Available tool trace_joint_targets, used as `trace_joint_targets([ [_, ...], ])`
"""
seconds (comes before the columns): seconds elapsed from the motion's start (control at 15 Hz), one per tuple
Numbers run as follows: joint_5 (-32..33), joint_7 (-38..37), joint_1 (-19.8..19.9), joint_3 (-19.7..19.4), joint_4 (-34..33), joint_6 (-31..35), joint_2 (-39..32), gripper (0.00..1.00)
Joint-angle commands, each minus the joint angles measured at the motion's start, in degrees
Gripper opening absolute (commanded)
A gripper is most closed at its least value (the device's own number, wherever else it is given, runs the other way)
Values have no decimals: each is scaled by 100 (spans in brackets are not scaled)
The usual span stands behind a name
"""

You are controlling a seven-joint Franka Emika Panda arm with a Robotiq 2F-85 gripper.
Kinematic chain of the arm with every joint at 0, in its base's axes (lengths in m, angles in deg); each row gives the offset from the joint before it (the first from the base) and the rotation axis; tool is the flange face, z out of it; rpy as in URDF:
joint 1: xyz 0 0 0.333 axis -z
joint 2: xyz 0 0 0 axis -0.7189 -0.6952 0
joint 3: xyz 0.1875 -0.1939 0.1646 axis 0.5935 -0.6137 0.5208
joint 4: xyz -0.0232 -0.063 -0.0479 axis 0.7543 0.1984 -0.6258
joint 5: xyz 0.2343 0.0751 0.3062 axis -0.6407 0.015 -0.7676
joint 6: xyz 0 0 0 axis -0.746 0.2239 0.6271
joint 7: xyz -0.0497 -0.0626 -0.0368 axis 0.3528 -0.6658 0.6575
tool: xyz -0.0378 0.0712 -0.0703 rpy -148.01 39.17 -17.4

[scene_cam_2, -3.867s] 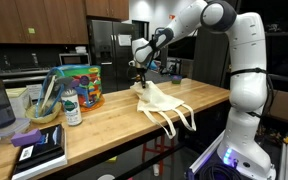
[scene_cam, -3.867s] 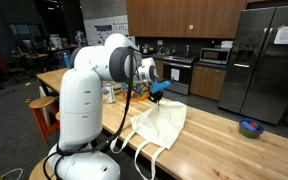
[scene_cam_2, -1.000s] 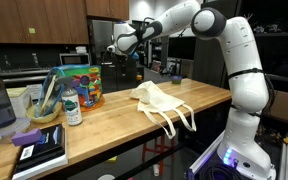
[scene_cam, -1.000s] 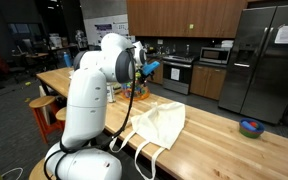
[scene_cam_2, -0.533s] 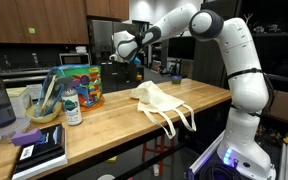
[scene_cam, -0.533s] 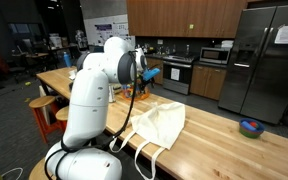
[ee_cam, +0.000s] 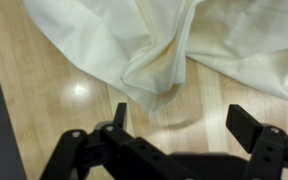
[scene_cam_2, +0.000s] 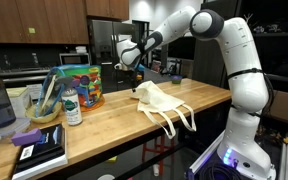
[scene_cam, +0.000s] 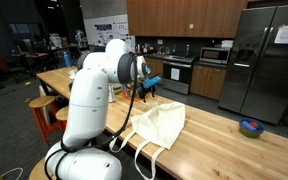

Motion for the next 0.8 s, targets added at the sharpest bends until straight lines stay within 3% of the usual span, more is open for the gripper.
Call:
trace_joint_targets([
  [0.0, 116, -200, 38, -29, 558, -63, 335, 100],
  [0.47, 334, -407, 49, -94, 1044, -281, 599, 100],
  [0.53, 374, -440, 51, -94, 1095, -259, 637, 75],
  [0.6, 429, -456, 48, -94, 1122, -238, 669, 74],
  [0.73, 538, -439, 45, -88, 1154, -197, 729, 61],
])
